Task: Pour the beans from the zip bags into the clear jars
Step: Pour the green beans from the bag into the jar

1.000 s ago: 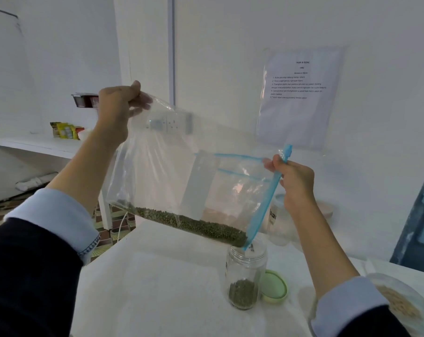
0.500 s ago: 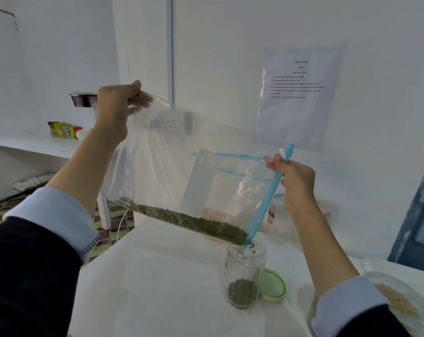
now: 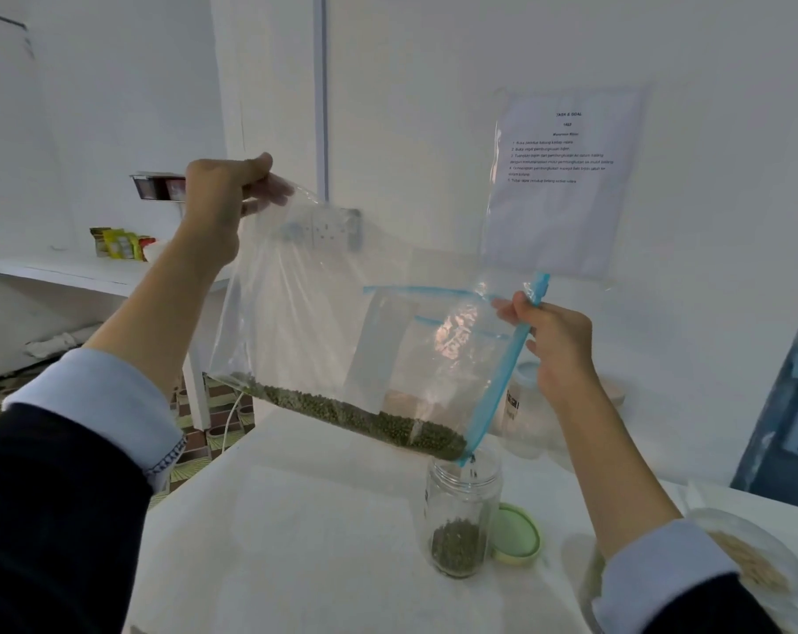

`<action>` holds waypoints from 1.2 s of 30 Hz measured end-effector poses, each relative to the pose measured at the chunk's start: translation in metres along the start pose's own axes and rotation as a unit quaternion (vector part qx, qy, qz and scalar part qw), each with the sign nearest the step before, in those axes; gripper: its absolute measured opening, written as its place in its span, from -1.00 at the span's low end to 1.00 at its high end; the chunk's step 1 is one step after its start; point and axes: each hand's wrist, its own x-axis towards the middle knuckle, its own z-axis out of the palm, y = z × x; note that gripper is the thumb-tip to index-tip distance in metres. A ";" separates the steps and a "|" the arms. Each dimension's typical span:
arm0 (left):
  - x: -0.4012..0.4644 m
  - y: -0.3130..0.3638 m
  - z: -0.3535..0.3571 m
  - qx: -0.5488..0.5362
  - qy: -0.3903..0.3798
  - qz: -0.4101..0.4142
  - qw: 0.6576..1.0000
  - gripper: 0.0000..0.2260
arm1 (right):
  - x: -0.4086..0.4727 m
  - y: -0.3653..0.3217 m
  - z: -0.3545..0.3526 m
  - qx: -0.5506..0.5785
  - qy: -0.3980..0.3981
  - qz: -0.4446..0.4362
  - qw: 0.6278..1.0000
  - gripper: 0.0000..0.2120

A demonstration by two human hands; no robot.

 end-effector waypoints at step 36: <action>-0.003 0.010 0.005 0.052 -0.018 0.040 0.998 -0.68 | -0.004 -0.003 -0.001 0.014 0.058 0.032 0.998 -0.86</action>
